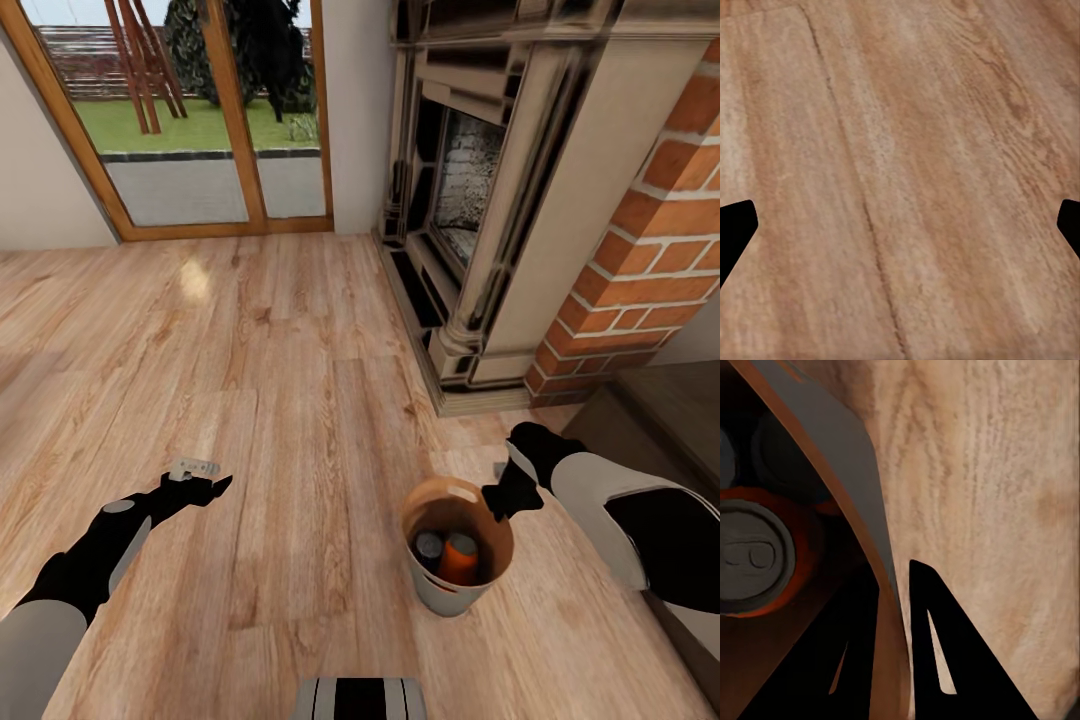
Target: Put the three can of soda from the living room inside the tash can in the kitchen.
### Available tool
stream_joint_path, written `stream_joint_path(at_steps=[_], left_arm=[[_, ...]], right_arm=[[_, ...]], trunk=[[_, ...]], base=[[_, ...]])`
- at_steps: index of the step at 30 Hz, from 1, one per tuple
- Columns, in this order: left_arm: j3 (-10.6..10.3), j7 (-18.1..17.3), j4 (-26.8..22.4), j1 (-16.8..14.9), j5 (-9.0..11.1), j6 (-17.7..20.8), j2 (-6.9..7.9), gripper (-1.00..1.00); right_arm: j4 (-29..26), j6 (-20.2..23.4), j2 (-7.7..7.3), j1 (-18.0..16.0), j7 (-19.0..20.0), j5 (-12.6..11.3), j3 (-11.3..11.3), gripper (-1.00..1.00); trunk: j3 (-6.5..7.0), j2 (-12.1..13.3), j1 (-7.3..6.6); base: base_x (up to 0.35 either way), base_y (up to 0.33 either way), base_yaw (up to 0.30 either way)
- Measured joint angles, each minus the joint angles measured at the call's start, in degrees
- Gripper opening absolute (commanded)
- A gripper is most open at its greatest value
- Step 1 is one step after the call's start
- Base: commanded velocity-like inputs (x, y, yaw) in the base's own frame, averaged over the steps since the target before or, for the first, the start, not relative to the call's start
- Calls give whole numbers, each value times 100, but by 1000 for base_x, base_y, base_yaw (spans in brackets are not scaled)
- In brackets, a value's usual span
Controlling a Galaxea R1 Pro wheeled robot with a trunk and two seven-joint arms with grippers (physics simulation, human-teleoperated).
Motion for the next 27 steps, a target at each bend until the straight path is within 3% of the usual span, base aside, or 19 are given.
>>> stream_joint_path(at_steps=[8,11,16,23,27], left_arm=[[-1,0,1,0,-4,0,-2,100],[-1,0,1,0,-9,0,-3,100],[-1,0,1,0,1,0,-2,100],[-2,0,-1,0,10,0,-3,100],[-1,0,1,1,5,-1,-2,100]], right_arm=[[-5,14,-71,1,9,-126,-119,-100],[-4,13,-76,2,7,-108,-96,-100],[-3,5,-86,0,4,-30,-18,-100],[-5,14,-86,0,7,-115,-96,-100],[-4,15,-85,-8,9,-108,-67,-100]], trunk=[[-22,-1,3],[-88,-5,11],[-89,-5,10],[-89,-5,10],[-175,-12,19]], base=[[0,0,0],[0,0,0],[0,0,0],[0,0,0],[0,0,0]])
